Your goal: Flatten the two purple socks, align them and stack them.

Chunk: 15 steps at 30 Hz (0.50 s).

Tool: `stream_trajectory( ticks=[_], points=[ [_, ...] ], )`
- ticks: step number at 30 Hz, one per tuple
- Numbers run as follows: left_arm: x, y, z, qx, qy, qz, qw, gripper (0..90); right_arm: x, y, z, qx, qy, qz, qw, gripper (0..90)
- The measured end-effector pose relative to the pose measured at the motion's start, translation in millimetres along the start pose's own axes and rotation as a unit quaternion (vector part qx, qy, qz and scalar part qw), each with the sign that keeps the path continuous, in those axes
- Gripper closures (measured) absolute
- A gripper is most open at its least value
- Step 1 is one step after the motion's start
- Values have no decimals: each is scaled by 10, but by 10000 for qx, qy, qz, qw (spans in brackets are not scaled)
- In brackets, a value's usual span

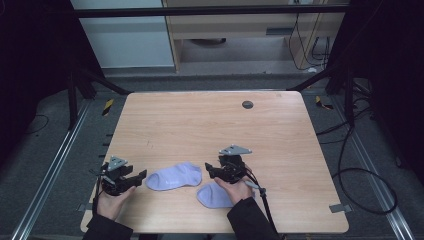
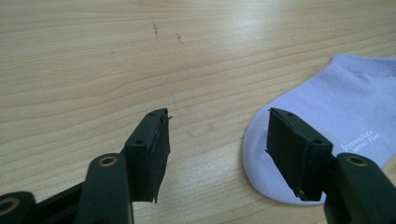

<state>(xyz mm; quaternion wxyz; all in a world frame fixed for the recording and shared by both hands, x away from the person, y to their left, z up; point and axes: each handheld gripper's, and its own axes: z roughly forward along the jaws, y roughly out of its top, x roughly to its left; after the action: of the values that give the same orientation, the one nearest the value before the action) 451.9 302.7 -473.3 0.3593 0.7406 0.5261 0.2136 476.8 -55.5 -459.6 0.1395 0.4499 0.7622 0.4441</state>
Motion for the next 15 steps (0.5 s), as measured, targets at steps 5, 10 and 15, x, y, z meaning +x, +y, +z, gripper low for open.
stream_trajectory(
  ticks=[5, 10, 15],
  points=[
    [-30, -22, 48, 119, -24, 77, 9999, 418, 135, 9, 198, 194, 49, -141, 9997, 450],
    [-59, -49, 110, 218, -82, 151, 9996, 458, 251, 4, 400, 351, 67, -347, 9988, 485],
    [-88, -84, 166, 343, -110, 195, 9992, 500, 303, -14, 542, 498, 19, -435, 9978, 523]
  ],
)
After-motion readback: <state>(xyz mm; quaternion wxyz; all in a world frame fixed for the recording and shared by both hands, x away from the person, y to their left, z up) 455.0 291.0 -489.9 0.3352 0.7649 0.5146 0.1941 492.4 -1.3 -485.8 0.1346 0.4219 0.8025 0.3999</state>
